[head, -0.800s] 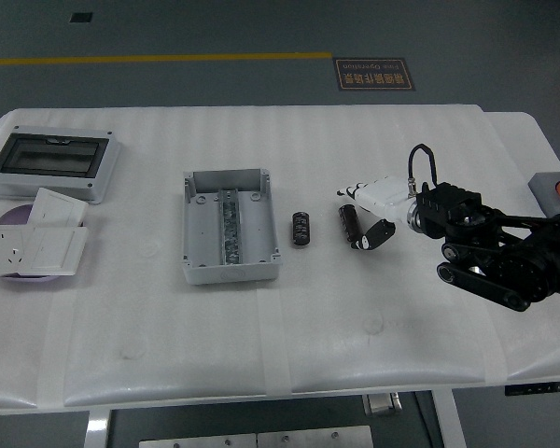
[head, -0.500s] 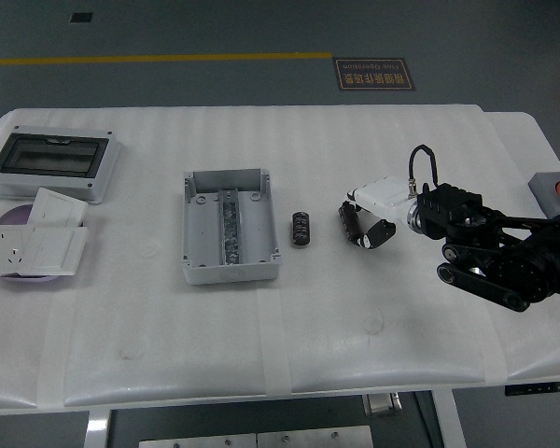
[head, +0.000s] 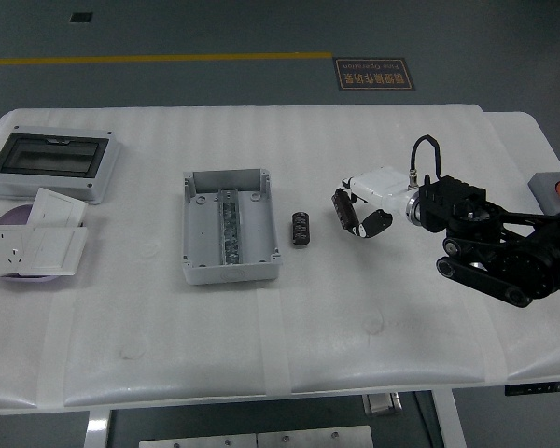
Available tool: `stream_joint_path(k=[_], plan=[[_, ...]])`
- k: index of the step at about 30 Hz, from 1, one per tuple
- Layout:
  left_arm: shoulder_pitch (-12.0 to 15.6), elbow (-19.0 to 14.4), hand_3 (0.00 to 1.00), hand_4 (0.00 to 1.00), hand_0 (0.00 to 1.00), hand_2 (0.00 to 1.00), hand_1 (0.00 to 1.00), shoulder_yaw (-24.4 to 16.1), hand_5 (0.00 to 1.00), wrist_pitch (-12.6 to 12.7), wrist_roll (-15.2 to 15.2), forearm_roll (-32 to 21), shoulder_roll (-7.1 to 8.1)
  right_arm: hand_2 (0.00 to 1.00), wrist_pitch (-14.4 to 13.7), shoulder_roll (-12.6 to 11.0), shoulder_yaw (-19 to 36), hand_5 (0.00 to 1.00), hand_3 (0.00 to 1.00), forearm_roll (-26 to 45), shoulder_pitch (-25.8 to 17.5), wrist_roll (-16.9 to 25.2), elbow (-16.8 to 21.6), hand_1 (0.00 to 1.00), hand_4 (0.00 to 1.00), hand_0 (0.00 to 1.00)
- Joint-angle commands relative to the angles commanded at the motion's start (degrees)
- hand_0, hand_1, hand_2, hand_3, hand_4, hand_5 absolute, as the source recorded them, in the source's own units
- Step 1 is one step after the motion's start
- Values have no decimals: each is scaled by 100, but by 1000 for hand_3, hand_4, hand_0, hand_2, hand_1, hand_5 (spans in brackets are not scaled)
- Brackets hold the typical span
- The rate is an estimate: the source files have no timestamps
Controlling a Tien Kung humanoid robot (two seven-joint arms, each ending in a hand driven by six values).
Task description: Pick up the battery,place it into the box
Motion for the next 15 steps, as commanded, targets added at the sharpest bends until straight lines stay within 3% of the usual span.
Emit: stream_joint_path(k=[7,12,15], plan=[[16,0,558,447,651,619,658,-47,417,-11,25,76,-20,577,-37,-71,829,170,667,-52,34,-341,911,565,458,627],[41,0,558,448,651,619,659,-187,422,-25,76,214,-29,584,-127,384,1381,198,666,-113,-98,-542,1569,570,479,628],[55,0,558,448,651,619,659,-168,422,-25,81,186,-34,584,-328,715,1479,198,666,-436,-208,-565,1721,570,479,628]])
